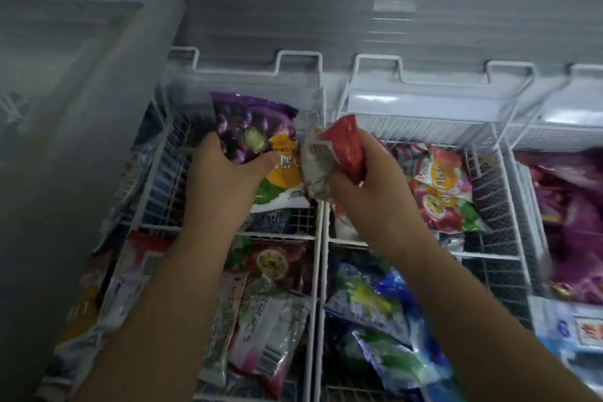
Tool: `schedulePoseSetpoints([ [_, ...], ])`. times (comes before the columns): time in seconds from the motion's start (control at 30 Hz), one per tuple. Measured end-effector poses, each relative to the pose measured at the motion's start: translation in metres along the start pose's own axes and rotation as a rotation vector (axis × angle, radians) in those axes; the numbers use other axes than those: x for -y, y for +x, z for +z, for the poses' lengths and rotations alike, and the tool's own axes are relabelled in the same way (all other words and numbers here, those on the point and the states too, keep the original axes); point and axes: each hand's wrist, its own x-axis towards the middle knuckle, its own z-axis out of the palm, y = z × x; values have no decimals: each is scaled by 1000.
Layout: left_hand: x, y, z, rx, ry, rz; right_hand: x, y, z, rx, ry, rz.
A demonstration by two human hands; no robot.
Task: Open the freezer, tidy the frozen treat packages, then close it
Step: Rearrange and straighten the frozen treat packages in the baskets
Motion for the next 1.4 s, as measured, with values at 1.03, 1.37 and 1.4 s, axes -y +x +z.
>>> schedulePoseSetpoints([
  [1.03,37,-14,173,334,1460,606,-156,-14,-101,488,-930,416],
  [1.37,53,-7,50,252,783,583,-96,-20,-64,107,-815,138],
  [1.4,58,-1,37,194,783,530,-82,-16,-52,69,-787,37],
])
